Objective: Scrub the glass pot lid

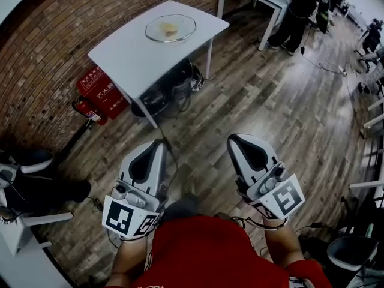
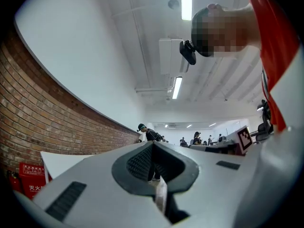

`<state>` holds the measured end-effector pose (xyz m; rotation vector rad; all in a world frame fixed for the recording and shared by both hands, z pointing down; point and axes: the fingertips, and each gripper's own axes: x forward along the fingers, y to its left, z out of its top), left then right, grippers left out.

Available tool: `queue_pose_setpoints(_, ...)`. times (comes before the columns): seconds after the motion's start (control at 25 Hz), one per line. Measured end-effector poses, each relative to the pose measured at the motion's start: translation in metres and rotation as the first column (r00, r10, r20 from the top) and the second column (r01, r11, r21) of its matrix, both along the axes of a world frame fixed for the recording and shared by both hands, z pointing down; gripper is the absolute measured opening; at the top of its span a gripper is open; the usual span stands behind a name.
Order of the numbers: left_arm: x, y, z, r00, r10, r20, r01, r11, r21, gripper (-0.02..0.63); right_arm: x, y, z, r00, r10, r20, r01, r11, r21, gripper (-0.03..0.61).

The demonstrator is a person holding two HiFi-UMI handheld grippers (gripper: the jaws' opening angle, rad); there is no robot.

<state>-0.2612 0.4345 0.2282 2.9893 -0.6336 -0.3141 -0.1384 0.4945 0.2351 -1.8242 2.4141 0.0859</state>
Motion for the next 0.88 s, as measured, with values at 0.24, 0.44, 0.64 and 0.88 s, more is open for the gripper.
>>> queue_pose_setpoints(0.24,0.008,-0.076,-0.001,1.000,0.023,-0.011,-0.023,1.000,-0.003,0.017,0.015,-0.075,-0.007,0.999,0.042,-0.020,-0.042,0.999,0.003,0.029)
queue_pose_setpoints(0.44,0.014,-0.122,0.000,0.999,0.039,-0.012,-0.039,0.999,-0.003,0.017,0.028,-0.115,-0.008,0.996,0.085,-0.028,-0.086,0.996,-0.005,0.029)
queue_pose_setpoints(0.64,0.026,-0.156,0.007,0.999,0.036,-0.013,-0.037,0.999,-0.024,0.017,0.044,-0.145,-0.003,0.995,0.090,-0.035,-0.091,0.996,-0.023,0.029)
queue_pose_setpoints(0.88,0.052,-0.202,0.012,1.000,0.005,-0.014,-0.006,1.000,-0.024,0.017,0.075,-0.194,0.000,0.997,0.069,-0.041,-0.070,0.997,-0.011,0.029)
